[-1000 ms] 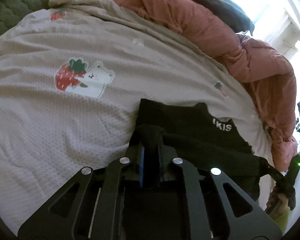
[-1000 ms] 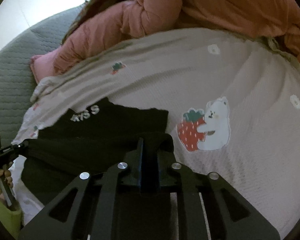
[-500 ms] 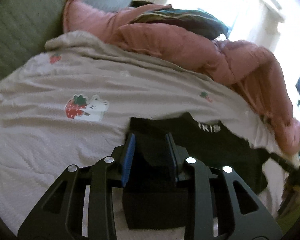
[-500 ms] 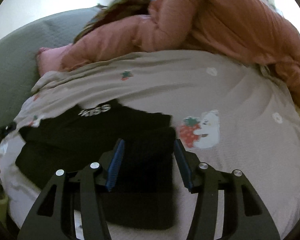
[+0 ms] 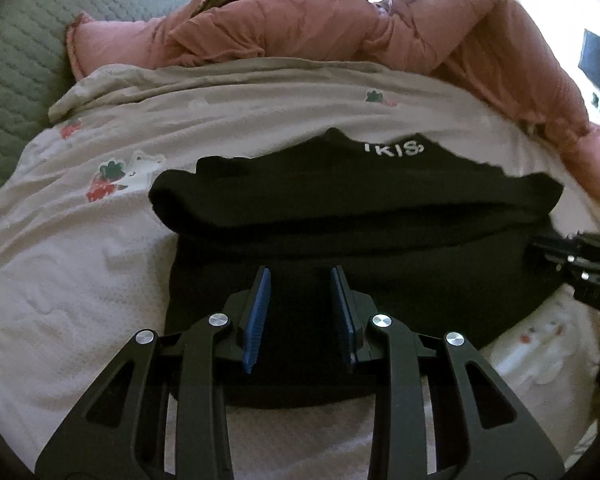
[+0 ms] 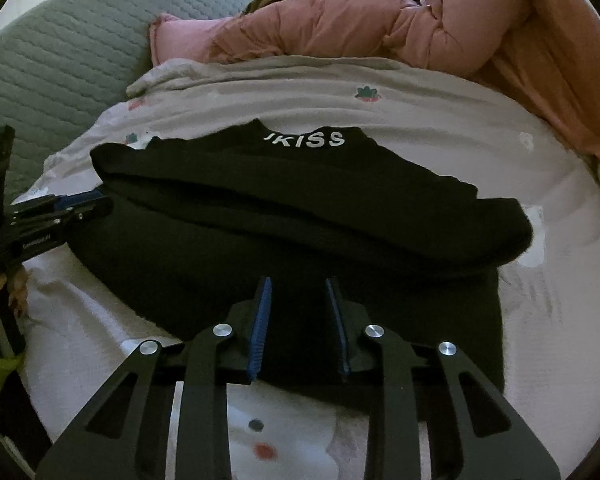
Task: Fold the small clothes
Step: 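Lay the hem down near the collar and open both grippers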
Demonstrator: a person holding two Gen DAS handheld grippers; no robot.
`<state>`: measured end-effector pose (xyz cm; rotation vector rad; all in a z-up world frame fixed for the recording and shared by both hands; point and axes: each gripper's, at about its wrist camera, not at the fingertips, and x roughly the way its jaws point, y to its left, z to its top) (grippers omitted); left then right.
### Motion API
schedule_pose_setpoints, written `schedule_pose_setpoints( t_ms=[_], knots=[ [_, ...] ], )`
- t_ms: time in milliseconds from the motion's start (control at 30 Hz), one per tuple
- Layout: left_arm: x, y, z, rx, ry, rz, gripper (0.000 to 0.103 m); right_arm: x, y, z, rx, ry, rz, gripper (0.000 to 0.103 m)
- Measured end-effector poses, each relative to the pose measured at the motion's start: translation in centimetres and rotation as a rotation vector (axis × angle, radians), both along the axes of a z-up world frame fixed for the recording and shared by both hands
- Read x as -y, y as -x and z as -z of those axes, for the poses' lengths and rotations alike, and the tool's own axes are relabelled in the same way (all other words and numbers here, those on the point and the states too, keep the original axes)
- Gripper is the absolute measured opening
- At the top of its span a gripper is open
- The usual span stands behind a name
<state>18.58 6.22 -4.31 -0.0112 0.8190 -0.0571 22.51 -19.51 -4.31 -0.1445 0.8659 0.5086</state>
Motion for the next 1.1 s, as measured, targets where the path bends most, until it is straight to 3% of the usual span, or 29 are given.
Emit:
schedule_pose_setpoints(
  t_ms=[267, 633, 1000, 1100],
  knots=[
    [0.2, -2.4, -0.3, -0.006, -0.024, -0.004, 0.023, -0.6, -3.2, 0.3, 0.005, 0.026, 0.017, 0.025],
    [-0.7, -7.2, 0.4, -0.06, 0.028, -0.037, 0.023, -0.6, -8.6, 0.4, -0.013, 0.041, 0.082, 0.025],
    [-4.2, -10.4, -2.0, 0.026, 0.198, -0.151, 0.026, 3.1, -10.8, 0.1, -0.007, -0.003, 0.216, 0.027],
    [-6.4, -9.9, -2.0, 0.047, 0.206, -0.201, 0.032, 5.4, -10.7, -0.6, 0.018, -0.007, 0.268, 0.036]
  ],
)
